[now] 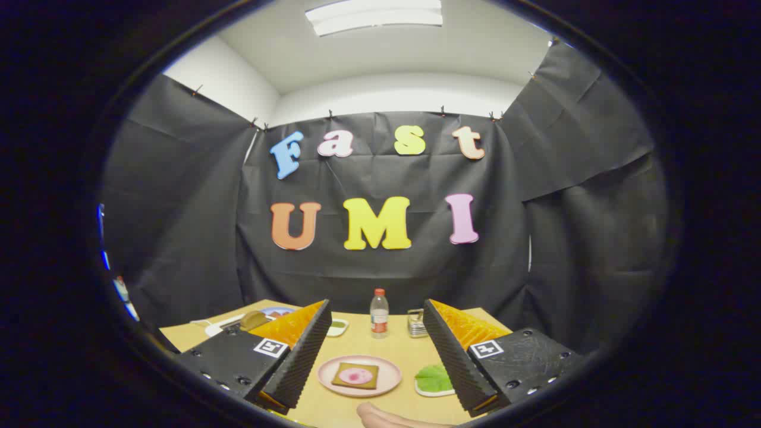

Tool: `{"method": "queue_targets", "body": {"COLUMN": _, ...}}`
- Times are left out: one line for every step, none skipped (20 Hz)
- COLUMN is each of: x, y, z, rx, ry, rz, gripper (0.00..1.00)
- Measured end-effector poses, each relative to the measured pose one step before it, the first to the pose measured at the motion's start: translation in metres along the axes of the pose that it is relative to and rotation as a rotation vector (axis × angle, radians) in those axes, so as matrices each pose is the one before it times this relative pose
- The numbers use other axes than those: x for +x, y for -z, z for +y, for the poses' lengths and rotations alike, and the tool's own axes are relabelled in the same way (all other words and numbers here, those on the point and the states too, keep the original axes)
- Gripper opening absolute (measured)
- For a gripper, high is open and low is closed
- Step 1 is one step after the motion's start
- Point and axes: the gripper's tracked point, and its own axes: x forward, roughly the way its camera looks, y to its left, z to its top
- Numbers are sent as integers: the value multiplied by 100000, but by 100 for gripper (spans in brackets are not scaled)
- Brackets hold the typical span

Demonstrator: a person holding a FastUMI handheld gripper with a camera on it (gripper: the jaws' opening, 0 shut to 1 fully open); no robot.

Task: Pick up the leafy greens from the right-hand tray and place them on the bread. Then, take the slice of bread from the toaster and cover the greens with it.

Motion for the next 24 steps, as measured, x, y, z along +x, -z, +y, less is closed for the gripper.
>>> {"method": "queue_targets", "body": {"x": -191, "y": -558, "z": 414, "rx": 2851, "ry": -1434, "rz": -2385, "gripper": 95}}
{"method": "queue_targets", "body": {"x": -173, "y": -221, "z": 169, "rx": 2264, "ry": -1521, "rz": -2037, "gripper": 95}}
{"method": "queue_targets", "body": {"x": -84, "y": -89, "z": 25, "rx": 1306, "ry": -754, "rz": -1378, "gripper": 95}}
{"method": "queue_targets", "body": {"x": -123, "y": 84, "z": -5, "rx": 208, "ry": -137, "rz": 432, "gripper": 95}}
{"method": "queue_targets", "body": {"x": 39, "y": 371, "z": -362, "rx": -884, "ry": 953, "rz": 1096, "gripper": 95}}
{"method": "queue_targets", "body": {"x": -28, "y": 171, "z": -310, "rx": -1223, "ry": 1255, "rz": 1013, "gripper": 95}}
{"method": "queue_targets", "body": {"x": 67, "y": 256, "z": -144, "rx": -1274, "ry": 912, "rz": 1059, "gripper": 95}}
{"method": "queue_targets", "body": {"x": 29, "y": 91, "z": -188, "rx": -1170, "ry": 1179, "rz": 637, "gripper": 96}}
{"method": "queue_targets", "body": {"x": 38, "y": 147, "z": -216, "rx": -910, "ry": 920, "rz": 627, "gripper": 96}}
{"method": "queue_targets", "body": {"x": -18, "y": 263, "z": -185, "rx": -1035, "ry": 982, "rz": 565, "gripper": 96}}
{"method": "queue_targets", "body": {"x": 150, "y": 274, "z": -240, "rx": -1336, "ry": 1105, "rz": 962, "gripper": 96}}
{"method": "queue_targets", "body": {"x": 65, "y": 123, "z": -187, "rx": -928, "ry": 688, "rz": 615, "gripper": 96}}
{"method": "queue_targets", "body": {"x": 145, "y": 170, "z": -34, "rx": -611, "ry": 165, "rz": 444, "gripper": 96}}
{"method": "queue_targets", "body": {"x": 90, "y": 16, "z": -30, "rx": -551, "ry": 99, "rz": 191, "gripper": 96}}
{"method": "queue_targets", "body": {"x": 87, "y": 157, "z": -180, "rx": -478, "ry": 300, "rz": 51, "gripper": 96}}
{"method": "queue_targets", "body": {"x": 36, "y": 152, "z": -93, "rx": -424, "ry": 250, "rz": 335, "gripper": 96}}
{"method": "queue_targets", "body": {"x": 231, "y": 347, "z": -314, "rx": -291, "ry": 342, "rz": 551, "gripper": 96}}
{"method": "queue_targets", "body": {"x": 246, "y": 270, "z": -279, "rx": -35, "ry": 201, "rz": 797, "gripper": 96}}
{"method": "queue_targets", "body": {"x": 361, "y": 338, "z": -332, "rx": -27, "ry": 569, "rz": 804, "gripper": 96}}
{"method": "queue_targets", "body": {"x": 571, "y": 440, "z": -603, "rx": -89, "ry": 1001, "rz": 1467, "gripper": 96}}
{"method": "queue_targets", "body": {"x": 733, "y": 677, "z": -646, "rx": -279, "ry": 802, "rz": 1779, "gripper": 96}}
{"method": "queue_targets", "body": {"x": 746, "y": 588, "z": -718, "rx": -335, "ry": 1000, "rz": 2095, "gripper": 97}}
{"method": "queue_targets", "body": {"x": 870, "y": 707, "z": -879, "rx": -440, "ry": 1426, "rz": 2399, "gripper": 97}}
{"method": "queue_targets", "body": {"x": 853, "y": 691, "z": -952, "rx": -783, "ry": 1866, "rz": 2736, "gripper": 97}}
